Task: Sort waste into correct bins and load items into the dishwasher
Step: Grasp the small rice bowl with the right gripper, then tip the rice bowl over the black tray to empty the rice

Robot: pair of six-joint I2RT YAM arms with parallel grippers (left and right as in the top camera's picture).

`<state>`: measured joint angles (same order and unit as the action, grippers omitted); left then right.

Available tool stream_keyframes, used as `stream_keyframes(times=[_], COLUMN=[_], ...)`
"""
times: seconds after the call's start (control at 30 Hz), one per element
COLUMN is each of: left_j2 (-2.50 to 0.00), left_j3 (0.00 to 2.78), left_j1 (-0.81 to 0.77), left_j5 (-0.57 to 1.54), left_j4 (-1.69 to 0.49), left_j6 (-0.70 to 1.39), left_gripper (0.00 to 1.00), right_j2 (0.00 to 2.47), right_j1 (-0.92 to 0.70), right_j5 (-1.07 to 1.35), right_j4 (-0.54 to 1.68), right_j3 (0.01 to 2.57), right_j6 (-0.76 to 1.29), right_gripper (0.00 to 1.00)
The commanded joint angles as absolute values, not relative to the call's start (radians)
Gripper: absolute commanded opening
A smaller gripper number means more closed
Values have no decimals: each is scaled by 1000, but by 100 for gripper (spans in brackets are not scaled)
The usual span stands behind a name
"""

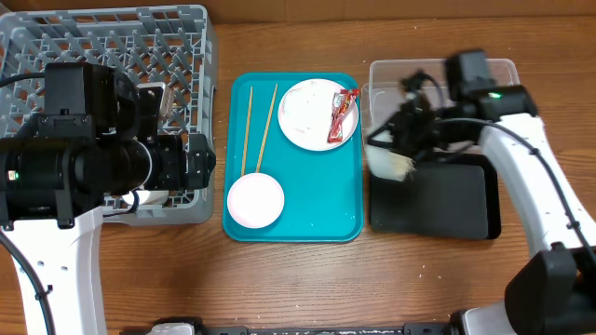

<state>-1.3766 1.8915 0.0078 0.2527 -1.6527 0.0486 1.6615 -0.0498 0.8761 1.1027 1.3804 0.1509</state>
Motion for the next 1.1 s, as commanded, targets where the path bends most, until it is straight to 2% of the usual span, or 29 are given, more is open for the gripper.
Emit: stream_keyframes(times=[0.0, 0.17, 0.3, 0.43, 0.8, 0.9, 1.0, 1.07], left_j2=[-1374, -1374, -1374, -1374, -1374, -1374, -1374, -1374], left_j3=[1906, 1906, 1906, 1906, 1906, 1906, 1906, 1906], left_j1=[6, 6, 6, 6, 6, 6, 6, 6], left_j5=[247, 247, 247, 247, 247, 247, 247, 247], left_j4=[-1649, -1649, -1649, -1649, -1649, -1649, -1649, -1649], left_j6=[32, 32, 32, 32, 32, 32, 32, 32], left_gripper=[100, 100, 100, 100, 100, 100, 100, 100], right_j2=[1663, 1663, 1663, 1663, 1663, 1668, 1669, 1673], right_j1=[53, 207, 307, 322, 323, 323, 324, 324], right_j5=[1042, 1162, 1428, 1570, 1422, 1429, 1569, 1480], right_j4=[1104, 1042, 1032, 1065, 1158, 1118, 1147, 1064], right_j3=[1283, 1136, 1098, 1098, 1098, 1098, 1102, 1100], right_j6=[8, -128, -300, -352, -316, -289, -283, -281], right_gripper=[4, 4, 4, 4, 4, 4, 4, 4])
